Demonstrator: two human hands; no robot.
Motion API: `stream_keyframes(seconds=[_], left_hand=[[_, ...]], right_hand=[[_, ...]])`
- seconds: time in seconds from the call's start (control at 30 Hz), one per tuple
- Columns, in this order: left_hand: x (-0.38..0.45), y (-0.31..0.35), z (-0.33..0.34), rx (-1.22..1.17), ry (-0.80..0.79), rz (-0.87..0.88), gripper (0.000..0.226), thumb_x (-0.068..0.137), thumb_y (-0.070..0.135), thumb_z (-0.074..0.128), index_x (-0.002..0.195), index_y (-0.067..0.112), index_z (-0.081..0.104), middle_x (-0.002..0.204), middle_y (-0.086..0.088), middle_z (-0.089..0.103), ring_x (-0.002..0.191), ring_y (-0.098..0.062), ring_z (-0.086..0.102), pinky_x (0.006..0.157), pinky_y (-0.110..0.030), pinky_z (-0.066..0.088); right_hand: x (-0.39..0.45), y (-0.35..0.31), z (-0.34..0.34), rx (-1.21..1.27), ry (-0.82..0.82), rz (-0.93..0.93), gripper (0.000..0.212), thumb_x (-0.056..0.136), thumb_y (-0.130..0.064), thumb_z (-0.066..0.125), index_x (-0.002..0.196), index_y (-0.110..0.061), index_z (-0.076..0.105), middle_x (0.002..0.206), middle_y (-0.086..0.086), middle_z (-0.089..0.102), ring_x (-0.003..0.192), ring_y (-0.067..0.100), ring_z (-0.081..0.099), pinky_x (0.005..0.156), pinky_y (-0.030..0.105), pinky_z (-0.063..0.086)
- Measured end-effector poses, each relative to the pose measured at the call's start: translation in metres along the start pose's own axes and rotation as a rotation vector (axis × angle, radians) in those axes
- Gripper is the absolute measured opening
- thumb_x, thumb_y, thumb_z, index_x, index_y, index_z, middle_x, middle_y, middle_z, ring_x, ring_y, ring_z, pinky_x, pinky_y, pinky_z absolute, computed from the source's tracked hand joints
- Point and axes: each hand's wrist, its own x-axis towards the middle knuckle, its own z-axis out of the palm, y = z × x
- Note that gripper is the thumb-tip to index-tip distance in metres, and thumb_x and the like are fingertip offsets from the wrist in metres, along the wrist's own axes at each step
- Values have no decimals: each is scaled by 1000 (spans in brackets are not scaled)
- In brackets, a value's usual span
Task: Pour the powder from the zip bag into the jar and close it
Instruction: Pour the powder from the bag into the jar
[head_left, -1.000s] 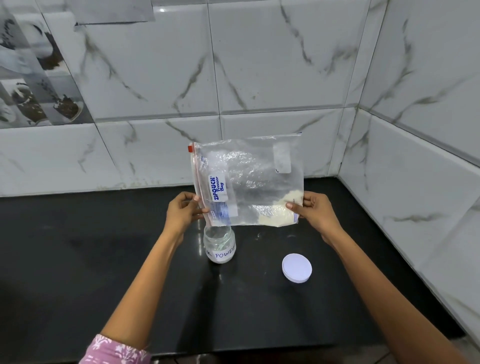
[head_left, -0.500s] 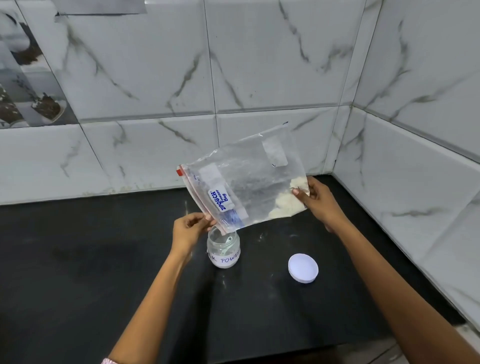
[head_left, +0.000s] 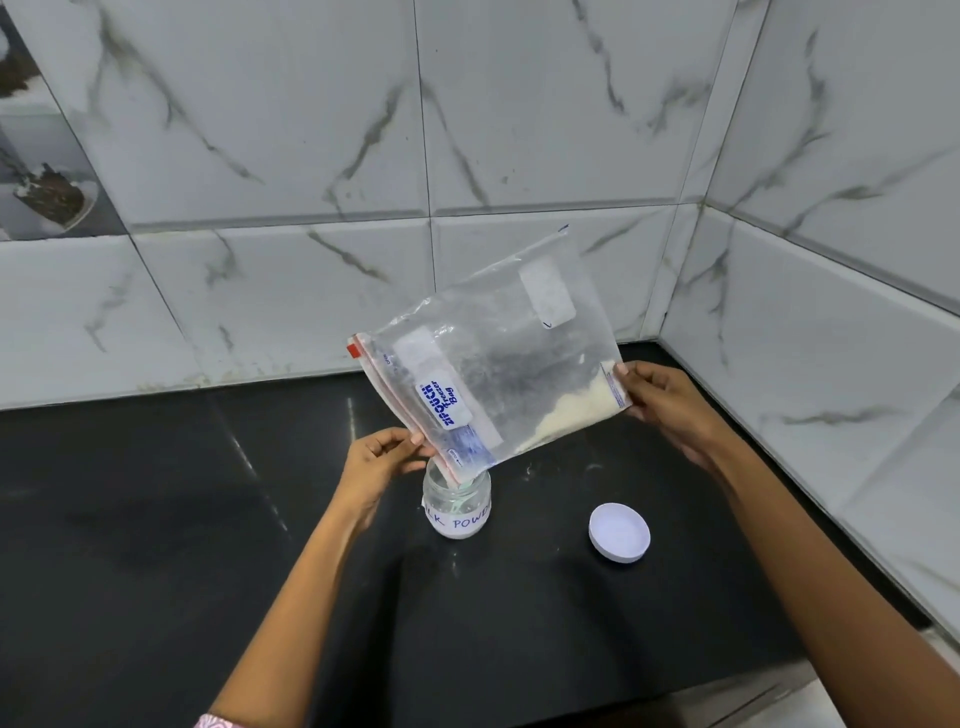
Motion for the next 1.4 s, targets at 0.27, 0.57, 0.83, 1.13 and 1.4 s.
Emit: stream_keyframes(seconds=[0.27, 0.57, 0.83, 1.13, 1.4], left_hand=[[-1, -7, -3, 27, 160, 100, 11, 86, 5, 65, 82, 9, 75, 76, -9, 76, 76, -15, 73, 70, -17, 57], [-8, -8, 0, 20, 161, 115, 11, 86, 4, 65, 84, 10, 75, 76, -5, 76, 76, -14, 73, 75, -20, 58], [-13, -9, 6, 6, 191, 90, 15, 87, 0, 63, 82, 9, 73, 73, -3, 76, 75, -14, 72, 76, -20, 58], [-12, -10, 10, 31, 231, 70, 24, 86, -1, 63, 73, 14, 75, 69, -3, 75, 80, -25, 68, 85, -34, 55], [-9, -10, 7, 44, 255, 49, 26, 87, -3, 62, 72, 13, 75, 69, -5, 74, 82, -29, 66, 91, -43, 51]], right_hand=[[-10, 10, -2, 64, 41, 25, 26, 85, 7, 59, 103, -8, 69, 99, 7, 73, 90, 10, 69, 80, 15, 54], [-23, 25, 1, -27, 323, -62, 19, 73, 4, 75, 84, -12, 73, 81, 5, 73, 70, 5, 69, 68, 13, 55], [-25, 22, 17, 84, 302, 105, 29, 95, -30, 55, 94, -6, 71, 85, 7, 75, 75, 11, 72, 72, 25, 60], [-27, 40, 36, 145, 121, 153, 22, 90, -11, 61, 107, 3, 68, 105, 15, 71, 98, 20, 68, 92, 28, 51], [-59, 84, 36, -371, 12, 243, 53, 74, 26, 42, 113, -3, 65, 114, 9, 67, 106, 18, 64, 76, 20, 49]])
